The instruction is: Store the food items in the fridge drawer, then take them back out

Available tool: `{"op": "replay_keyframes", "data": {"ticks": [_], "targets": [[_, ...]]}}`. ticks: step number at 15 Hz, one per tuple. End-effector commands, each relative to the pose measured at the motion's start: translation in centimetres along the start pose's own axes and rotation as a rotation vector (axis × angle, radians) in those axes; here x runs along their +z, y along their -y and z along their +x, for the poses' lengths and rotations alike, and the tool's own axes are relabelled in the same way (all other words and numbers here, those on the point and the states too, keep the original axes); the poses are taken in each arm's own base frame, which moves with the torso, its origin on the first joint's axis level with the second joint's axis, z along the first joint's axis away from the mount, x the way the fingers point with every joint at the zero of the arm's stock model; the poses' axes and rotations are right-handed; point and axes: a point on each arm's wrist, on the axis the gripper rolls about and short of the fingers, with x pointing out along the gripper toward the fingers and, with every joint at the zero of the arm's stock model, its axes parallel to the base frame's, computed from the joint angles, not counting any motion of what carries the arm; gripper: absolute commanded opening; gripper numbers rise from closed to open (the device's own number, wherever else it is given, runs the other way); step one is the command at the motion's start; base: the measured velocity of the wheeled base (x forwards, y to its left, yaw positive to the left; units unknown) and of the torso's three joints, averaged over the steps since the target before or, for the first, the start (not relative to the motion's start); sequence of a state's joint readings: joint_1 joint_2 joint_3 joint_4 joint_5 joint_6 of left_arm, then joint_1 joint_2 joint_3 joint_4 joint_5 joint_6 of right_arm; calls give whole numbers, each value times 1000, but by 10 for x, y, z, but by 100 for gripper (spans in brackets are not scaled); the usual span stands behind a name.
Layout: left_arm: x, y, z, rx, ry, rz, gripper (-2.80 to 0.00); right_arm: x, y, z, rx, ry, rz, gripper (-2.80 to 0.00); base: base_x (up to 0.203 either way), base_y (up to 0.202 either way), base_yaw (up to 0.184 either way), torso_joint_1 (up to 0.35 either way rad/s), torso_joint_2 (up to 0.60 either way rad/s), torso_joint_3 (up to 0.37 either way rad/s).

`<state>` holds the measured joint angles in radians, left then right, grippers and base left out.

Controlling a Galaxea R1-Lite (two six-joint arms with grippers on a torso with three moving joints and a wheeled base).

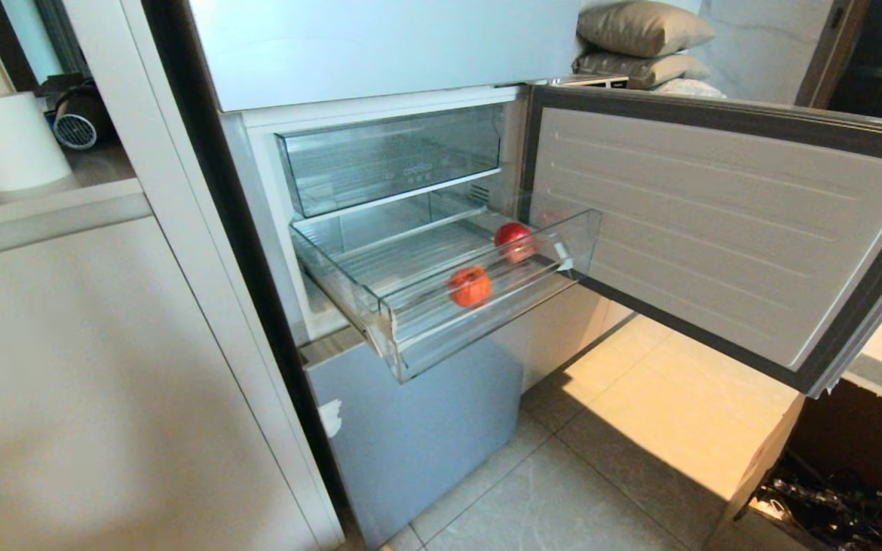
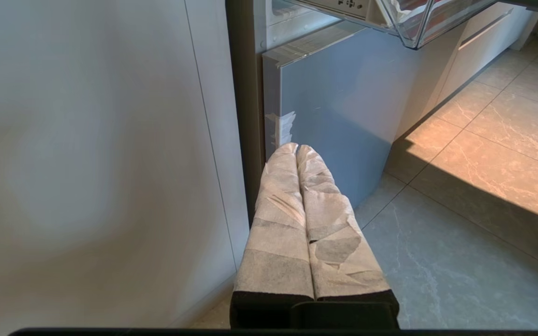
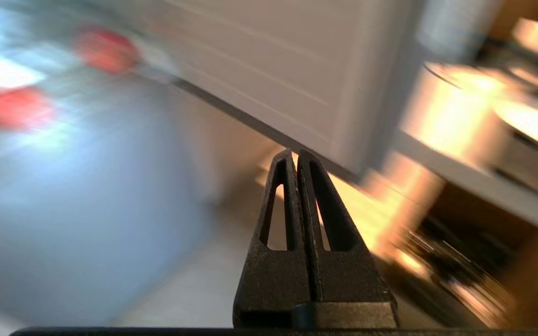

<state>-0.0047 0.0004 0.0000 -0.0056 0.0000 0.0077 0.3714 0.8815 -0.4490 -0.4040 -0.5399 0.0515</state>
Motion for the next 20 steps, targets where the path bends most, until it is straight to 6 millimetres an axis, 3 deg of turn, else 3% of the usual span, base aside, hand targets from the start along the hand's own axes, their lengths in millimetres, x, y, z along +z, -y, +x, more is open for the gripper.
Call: {"op": "replay_keyframes", "data": {"ticks": [1,3,5,6,8,11,20], "targets": [[0,0,0,0,2,0,-280,-34,29,-36,-106,9,2,-280,0,0,0,0,0,0],[0,0,0,0,2,0,-280,-69,39,-50,-104,-37,-52,-280,0,0,0,0,0,0],[0,0,0,0,1,0,-280,-101,42,-72,166,-33,-93,-280,0,0,0,0,0,0],[0,0,0,0,1,0,-280,-112,44,-80,220,-36,-103,-280,0,0,0,0,0,0],[0,0,0,0,2,0,-280,-136,47,-96,218,-82,-127,-280,0,0,0,0,0,0],[0,0,0,0,2,0,-280,-148,50,-110,202,40,-131,-280,0,0,0,0,0,0],[0,0,0,0,2,0,-280,-150,50,-109,188,20,-127,-280,0,0,0,0,0,0]]}}
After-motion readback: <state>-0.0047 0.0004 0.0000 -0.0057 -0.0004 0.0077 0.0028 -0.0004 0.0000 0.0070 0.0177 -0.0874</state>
